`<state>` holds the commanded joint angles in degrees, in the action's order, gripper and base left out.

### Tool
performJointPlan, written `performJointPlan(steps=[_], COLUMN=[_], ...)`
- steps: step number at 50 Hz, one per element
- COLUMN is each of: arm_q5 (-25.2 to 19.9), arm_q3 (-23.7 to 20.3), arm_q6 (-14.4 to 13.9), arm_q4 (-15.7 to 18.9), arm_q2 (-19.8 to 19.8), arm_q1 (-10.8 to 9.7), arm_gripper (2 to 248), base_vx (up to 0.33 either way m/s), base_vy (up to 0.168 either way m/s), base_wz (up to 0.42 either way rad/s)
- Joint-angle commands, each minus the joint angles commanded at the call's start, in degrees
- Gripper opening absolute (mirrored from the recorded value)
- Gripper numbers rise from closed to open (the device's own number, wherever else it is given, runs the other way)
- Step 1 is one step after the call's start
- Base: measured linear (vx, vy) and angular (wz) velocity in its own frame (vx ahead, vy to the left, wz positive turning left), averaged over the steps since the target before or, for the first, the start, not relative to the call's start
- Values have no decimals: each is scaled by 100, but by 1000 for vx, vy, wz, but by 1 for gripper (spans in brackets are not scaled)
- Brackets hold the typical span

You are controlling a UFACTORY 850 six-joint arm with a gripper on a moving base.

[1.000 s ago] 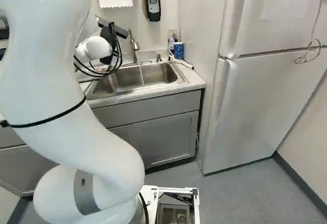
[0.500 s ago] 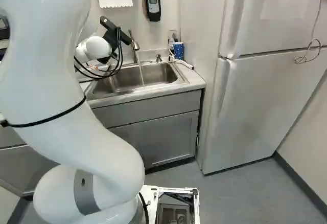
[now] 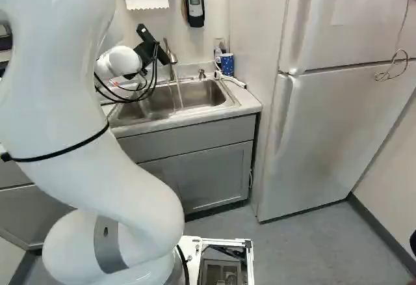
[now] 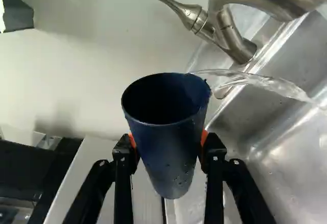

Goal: Rinse the cup and place it in the tray

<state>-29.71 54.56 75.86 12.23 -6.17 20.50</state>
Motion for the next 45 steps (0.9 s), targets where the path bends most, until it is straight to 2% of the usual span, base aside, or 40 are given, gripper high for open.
performJointPlan(steps=[45], arm_q5=[0], arm_q3=[0], arm_q6=[2709], arm_q4=[0], arm_q2=[0], arm_q1=[0], arm_gripper=[125], base_vx=[0], base_vy=[0], base_wz=[0])
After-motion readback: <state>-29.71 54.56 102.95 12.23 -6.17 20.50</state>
